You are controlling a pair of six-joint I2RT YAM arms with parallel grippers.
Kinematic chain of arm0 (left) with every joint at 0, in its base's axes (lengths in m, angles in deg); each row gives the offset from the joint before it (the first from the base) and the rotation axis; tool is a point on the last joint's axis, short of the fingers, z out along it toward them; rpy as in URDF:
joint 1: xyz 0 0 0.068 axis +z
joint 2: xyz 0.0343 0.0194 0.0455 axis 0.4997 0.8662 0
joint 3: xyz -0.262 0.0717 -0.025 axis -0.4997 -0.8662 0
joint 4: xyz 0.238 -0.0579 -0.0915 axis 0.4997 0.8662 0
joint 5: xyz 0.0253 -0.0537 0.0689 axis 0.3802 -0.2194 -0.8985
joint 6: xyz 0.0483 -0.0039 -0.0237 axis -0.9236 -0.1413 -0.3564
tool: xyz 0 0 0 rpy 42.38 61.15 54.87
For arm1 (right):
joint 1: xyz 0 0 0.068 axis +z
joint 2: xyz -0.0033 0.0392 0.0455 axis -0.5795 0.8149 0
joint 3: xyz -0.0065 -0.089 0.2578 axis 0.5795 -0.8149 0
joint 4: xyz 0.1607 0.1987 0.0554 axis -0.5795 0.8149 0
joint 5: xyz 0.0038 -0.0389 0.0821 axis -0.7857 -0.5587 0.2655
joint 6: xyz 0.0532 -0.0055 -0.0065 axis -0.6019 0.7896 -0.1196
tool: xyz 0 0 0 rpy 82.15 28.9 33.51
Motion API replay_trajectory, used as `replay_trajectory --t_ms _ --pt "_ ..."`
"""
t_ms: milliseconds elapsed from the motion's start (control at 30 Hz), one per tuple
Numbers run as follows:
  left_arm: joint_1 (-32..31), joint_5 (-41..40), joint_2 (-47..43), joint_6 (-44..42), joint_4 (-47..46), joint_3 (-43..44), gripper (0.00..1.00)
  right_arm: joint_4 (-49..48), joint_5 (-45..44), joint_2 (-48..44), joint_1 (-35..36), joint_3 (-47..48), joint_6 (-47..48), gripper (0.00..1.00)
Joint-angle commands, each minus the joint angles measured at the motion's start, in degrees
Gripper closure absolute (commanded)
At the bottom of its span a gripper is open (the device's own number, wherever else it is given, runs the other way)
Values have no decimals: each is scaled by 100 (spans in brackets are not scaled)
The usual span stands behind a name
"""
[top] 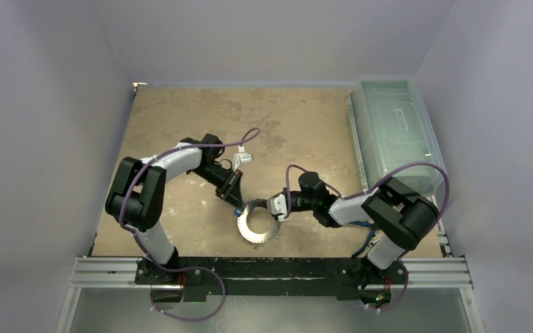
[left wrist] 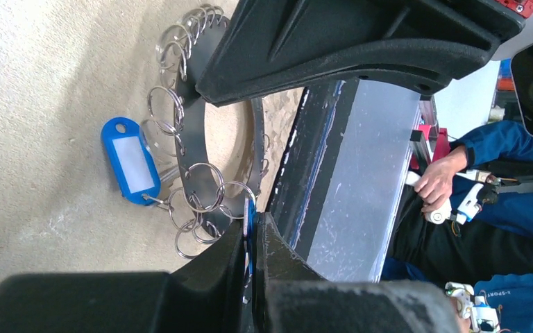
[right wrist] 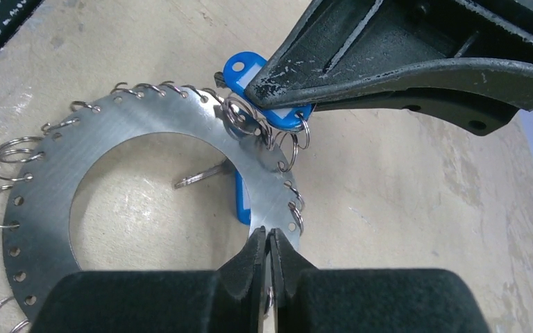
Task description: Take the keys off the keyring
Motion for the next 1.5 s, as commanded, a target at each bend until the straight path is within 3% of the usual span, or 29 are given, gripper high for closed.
replay_trajectory --t_ms 0,133,233,833,1067,1467 --pt "29 349 -227 -225 104 169 100 -112 -93 -141 0 119 -258 85" --pt "28 331 -194 -221 100 174 100 240 135 -290 0 486 -1007 71" --pt "28 336 -164 -223 112 178 100 659 304 -308 1 785 -1357 67" --pt "28 386 -242 -173 66 158 100 1651 685 -229 97 1154 -1429 62" --pt "28 423 -195 -517 338 240 100 1541 712 -177 106 1147 -1554 62" --pt "4 -693 -110 -1111 975 895 100 1297 992 -257 -219 1110 -1976 62"
